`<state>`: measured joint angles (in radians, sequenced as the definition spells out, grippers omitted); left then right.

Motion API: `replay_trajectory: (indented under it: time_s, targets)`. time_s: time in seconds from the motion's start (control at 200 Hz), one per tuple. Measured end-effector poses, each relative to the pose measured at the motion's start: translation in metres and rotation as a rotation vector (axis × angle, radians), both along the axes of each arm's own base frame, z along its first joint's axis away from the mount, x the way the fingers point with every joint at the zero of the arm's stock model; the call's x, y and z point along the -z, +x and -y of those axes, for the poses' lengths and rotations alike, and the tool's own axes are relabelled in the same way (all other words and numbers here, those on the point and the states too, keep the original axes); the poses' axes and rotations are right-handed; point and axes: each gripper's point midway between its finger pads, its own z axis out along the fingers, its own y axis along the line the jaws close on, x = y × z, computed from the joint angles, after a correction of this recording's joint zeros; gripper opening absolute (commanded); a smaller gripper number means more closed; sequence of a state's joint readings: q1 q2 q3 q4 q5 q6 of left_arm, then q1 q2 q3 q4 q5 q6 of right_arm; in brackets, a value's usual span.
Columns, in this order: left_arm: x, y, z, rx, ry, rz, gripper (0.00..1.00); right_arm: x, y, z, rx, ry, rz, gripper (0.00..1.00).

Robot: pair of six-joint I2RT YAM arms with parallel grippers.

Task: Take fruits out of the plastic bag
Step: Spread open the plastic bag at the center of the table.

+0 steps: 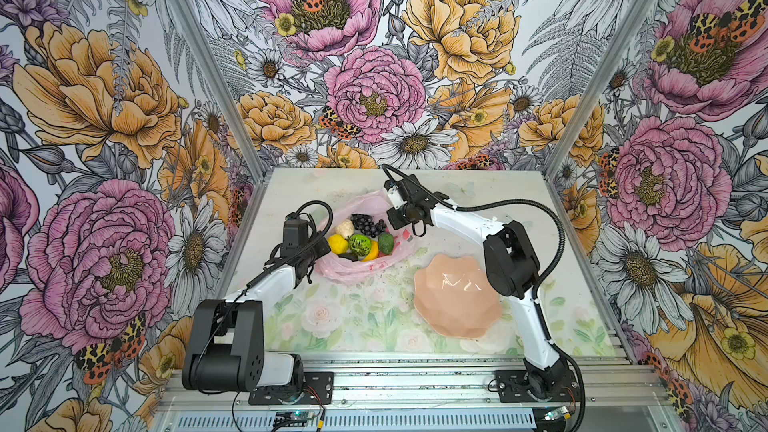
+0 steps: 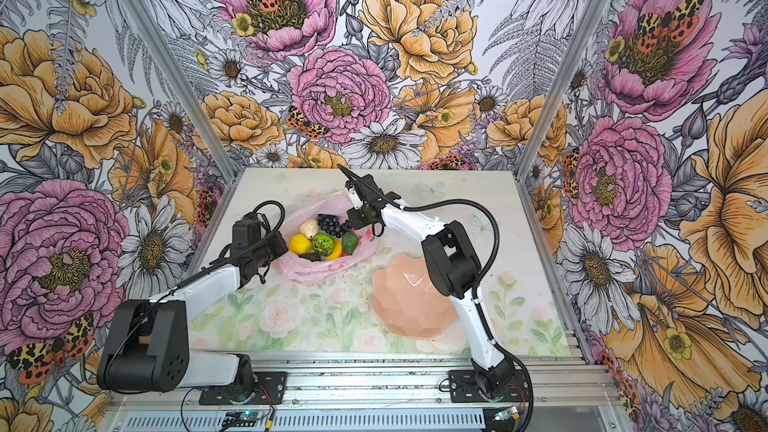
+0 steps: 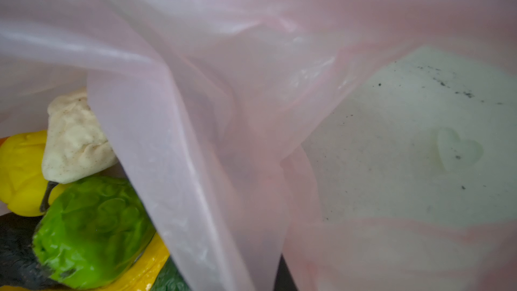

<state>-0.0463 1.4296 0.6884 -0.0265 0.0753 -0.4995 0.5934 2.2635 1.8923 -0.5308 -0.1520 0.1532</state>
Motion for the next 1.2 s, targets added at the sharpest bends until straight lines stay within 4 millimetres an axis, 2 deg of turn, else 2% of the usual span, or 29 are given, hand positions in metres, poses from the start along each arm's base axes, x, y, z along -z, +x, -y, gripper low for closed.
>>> replay_trajectory:
  time_s: [0.08, 0.145, 0.3, 0.405, 0.5, 0.59, 0.691, 0.821, 1.091, 1.201]
  targets:
    - [0.001, 0.014, 0.004, 0.013, -0.011, -0.008, 0.00, -0.003, -0.003, 0.009, 0.014, 0.016, -0.020, 0.00]
    - [-0.002, 0.025, 0.012, 0.033, -0.019, 0.001, 0.00, -0.008, -0.002, 0.025, 0.043, 0.025, -0.028, 0.00]
    - [-0.016, 0.040, 0.035, 0.101, -0.050, 0.039, 0.00, -0.021, -0.002, 0.086, 0.142, 0.049, -0.047, 0.00]
    - [-0.021, 0.041, 0.044, 0.138, -0.080, 0.047, 0.00, -0.027, -0.010, 0.111, 0.166, 0.080, -0.051, 0.00]
    - [-0.020, 0.041, 0.038, 0.130, -0.092, 0.042, 0.00, -0.028, -0.022, 0.111, 0.151, 0.097, -0.060, 0.00]
    - [-0.018, 0.040, 0.022, 0.091, -0.093, 0.035, 0.00, -0.024, -0.030, 0.097, 0.109, 0.114, -0.072, 0.00]
    - [-0.014, 0.038, 0.016, 0.072, -0.085, 0.016, 0.00, -0.022, -0.035, 0.086, 0.085, 0.118, -0.076, 0.00]
    - [-0.013, 0.031, 0.011, 0.053, -0.070, -0.001, 0.00, -0.023, -0.035, 0.080, 0.074, 0.120, -0.073, 0.00]
    - [-0.032, 0.007, 0.001, 0.020, -0.042, 0.051, 0.00, -0.023, -0.035, 0.069, 0.050, 0.132, -0.072, 0.00]
    - [-0.029, 0.002, 0.001, 0.014, -0.039, 0.046, 0.00, -0.026, -0.034, 0.066, 0.046, 0.135, -0.067, 0.00]
